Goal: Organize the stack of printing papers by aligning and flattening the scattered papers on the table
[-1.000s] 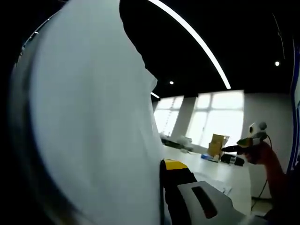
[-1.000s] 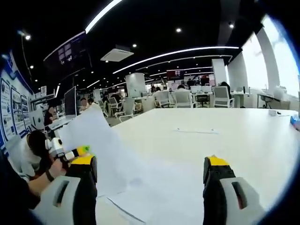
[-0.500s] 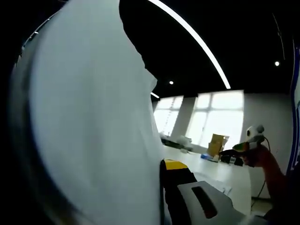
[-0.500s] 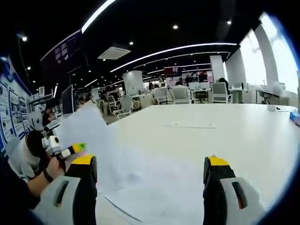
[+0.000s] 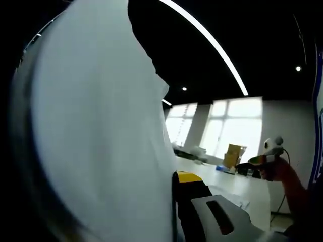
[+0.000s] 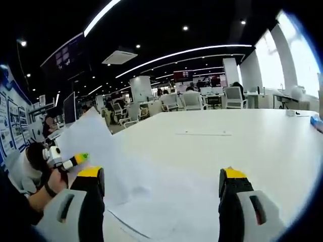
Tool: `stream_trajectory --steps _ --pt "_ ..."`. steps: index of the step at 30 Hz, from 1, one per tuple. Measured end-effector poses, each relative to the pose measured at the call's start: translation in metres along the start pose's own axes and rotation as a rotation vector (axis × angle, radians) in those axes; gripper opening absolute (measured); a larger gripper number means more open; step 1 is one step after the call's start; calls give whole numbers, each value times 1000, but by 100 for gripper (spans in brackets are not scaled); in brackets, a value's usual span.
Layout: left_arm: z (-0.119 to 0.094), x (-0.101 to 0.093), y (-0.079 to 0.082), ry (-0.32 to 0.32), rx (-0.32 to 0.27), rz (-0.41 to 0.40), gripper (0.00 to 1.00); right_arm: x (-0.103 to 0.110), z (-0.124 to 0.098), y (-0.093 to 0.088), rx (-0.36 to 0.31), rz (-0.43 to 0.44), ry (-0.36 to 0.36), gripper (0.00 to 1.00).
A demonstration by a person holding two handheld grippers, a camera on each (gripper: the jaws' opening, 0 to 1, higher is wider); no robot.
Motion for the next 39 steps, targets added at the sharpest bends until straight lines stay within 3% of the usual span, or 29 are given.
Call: stream_trajectory --steps 39 --pt "-1 -1 -1 -3 -2 -2 7 -22 7 -32 61 22 -59 88"
Point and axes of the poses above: the point that each gripper's makers call its tool centre point, and the gripper's own axes: z roughly forward along the fingers, x roughly to its left, y roughly out of its top, the point moved 3 cm from there along -z, roughly backward along the fingers, and after that the axes turned 8 degrees about -x, right-handed, at the moved point
